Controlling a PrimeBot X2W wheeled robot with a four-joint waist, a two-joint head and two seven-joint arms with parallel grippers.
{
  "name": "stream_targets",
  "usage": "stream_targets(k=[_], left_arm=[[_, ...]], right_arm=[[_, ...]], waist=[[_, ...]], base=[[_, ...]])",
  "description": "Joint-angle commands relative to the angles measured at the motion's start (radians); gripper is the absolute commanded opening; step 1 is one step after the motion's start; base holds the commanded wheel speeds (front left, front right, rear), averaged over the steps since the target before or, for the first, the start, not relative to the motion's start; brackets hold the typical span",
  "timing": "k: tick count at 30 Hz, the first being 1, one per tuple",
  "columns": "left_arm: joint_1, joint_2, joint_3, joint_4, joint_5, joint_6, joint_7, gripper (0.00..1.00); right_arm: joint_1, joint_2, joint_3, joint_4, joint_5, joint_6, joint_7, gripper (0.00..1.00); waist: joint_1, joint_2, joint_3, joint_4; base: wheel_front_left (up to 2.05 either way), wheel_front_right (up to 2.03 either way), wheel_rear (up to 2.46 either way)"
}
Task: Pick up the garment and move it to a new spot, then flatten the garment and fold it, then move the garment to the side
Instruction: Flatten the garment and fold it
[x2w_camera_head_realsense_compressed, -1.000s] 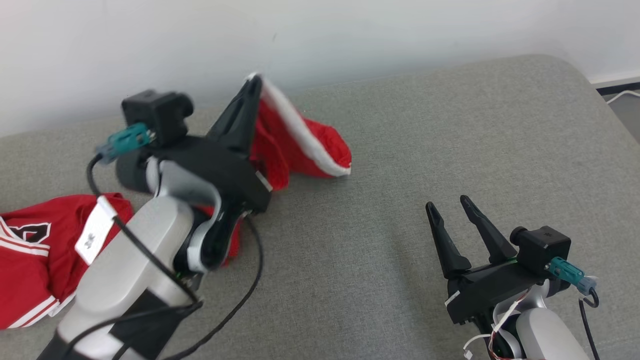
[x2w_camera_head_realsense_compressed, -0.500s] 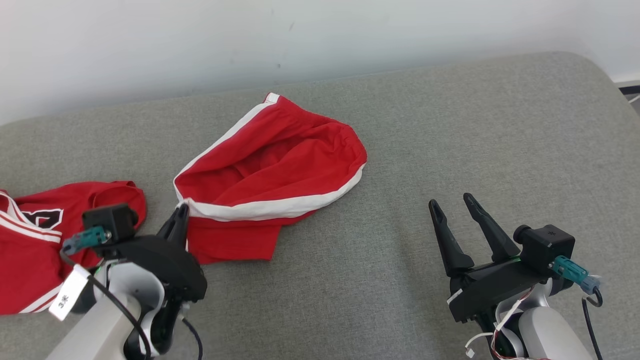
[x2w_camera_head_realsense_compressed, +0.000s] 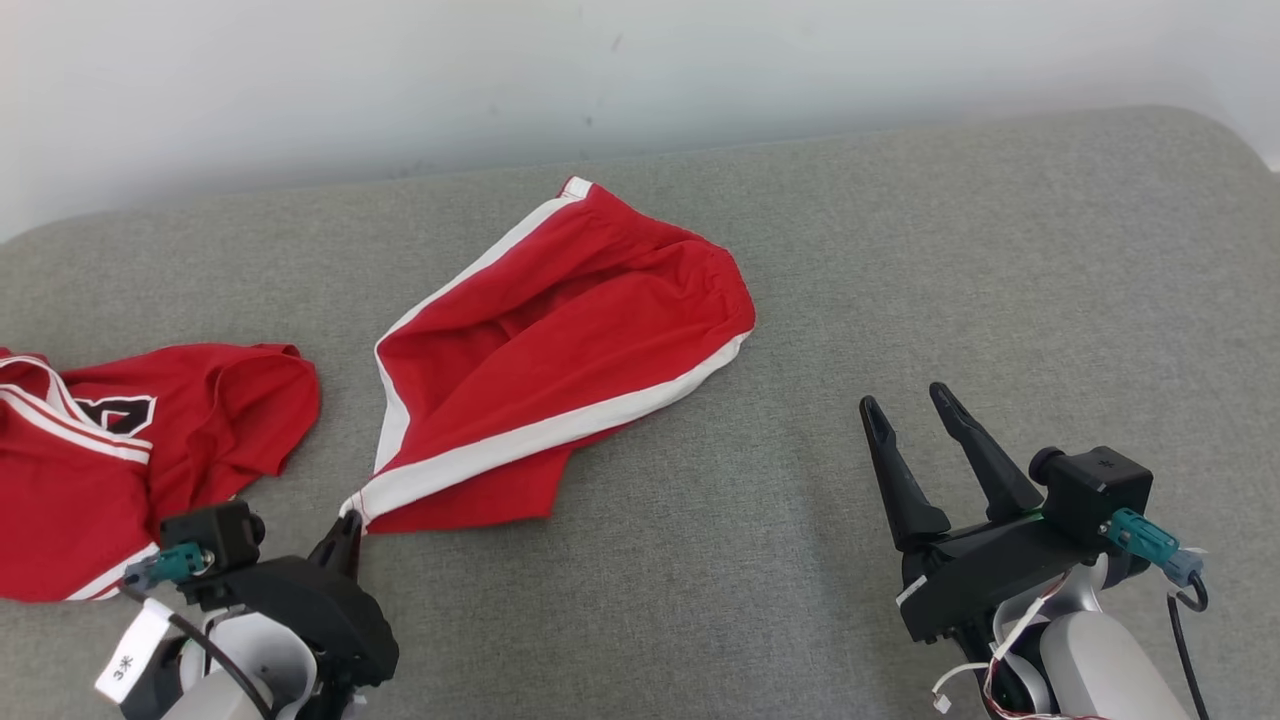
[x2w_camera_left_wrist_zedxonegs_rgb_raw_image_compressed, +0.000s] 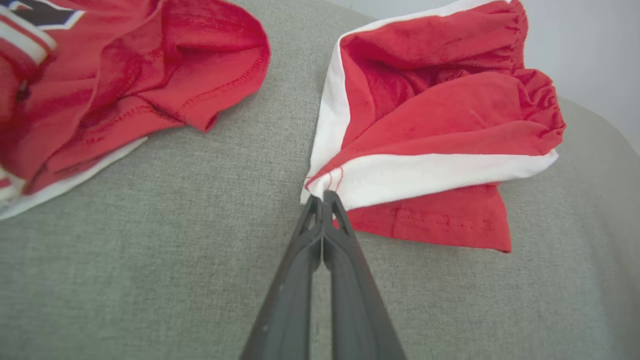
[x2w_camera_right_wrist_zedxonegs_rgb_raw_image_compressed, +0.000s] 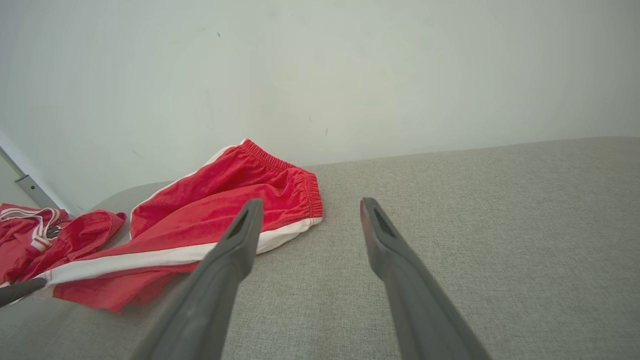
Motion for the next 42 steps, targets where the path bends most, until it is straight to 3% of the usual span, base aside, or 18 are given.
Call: stream_targets(k=[1,2,7,11,15,19,24,34,38,42], left_arm=[[0.014,0.011,0.001,0.005,-0.011,0.003,0.005,0.06],[0.018,0.009,-0.001,0.006,-0.013,0.004,0.006,1.00],[0.025,-0.005,-0.005,0.012,-0.023,-0.003,0.012,1.00],[0.049,0.004,0.015,0.015,-0.041,0.015,0.011,1.00],[0.077,0.013,0.084,-0.046,-0.059,0.013,-0.091,1.00],[0.098,-0.037,0.183,-0.106,-0.111,-0.047,-0.232,1.00],[0.125,-0.095,0.266,-0.146,-0.074,-0.162,-0.282,1.00],[0.245,-0.299,0.557,-0.285,0.268,-0.392,-0.283,1.00],[0.297,-0.339,0.627,-0.301,0.403,-0.436,-0.283,1.00],[0.341,-0.349,0.644,-0.270,0.529,-0.448,-0.283,1.00]], right_arm=[[0.003,-0.004,-0.001,-0.003,-0.010,0.003,0.004,1.00],[0.003,-0.004,0.001,-0.004,-0.011,0.003,0.004,1.00],[0.004,-0.004,0.006,-0.004,-0.012,0.003,0.008,1.00],[0.012,-0.004,0.003,-0.005,-0.012,0.003,0.012,1.00],[0.027,-0.004,-0.013,-0.017,0.015,0.003,-0.006,1.00],[0.036,-0.004,-0.038,-0.011,0.089,0.003,-0.047,1.00],[0.036,-0.004,-0.026,0.019,0.176,0.003,-0.108,1.00],[0.054,-0.005,-0.042,0.011,0.190,0.003,-0.178,1.00],[0.075,-0.005,-0.059,-0.034,0.167,0.003,-0.179,1.00],[0.099,-0.004,-0.080,-0.051,0.111,0.003,-0.179,1.00]], waist=[[0.0000,0.0000,0.000,0.006],[0.0000,0.0000,0.000,0.008],[0.0000,0.0000,-0.007,0.015],[0.0000,0.0000,-0.021,0.020],[0.0000,0.0000,-0.038,0.035],[0.0000,0.0000,-0.048,0.053],[0.0000,0.0000,-0.061,0.071],[0.0000,0.0000,-0.078,0.100],[0.0000,0.0000,-0.084,0.104],[0.0000,0.0000,-0.091,0.106]], base=[[0.00,0.00,0.00],[0.00,0.00,0.00],[0.00,0.00,0.00],[0.00,0.00,0.00],[0.00,0.00,0.00],[0.00,0.00,0.00],[0.00,0.00,0.00],[0.00,0.00,0.00],[0.00,0.00,0.00],[0.00,0.00,0.00]])
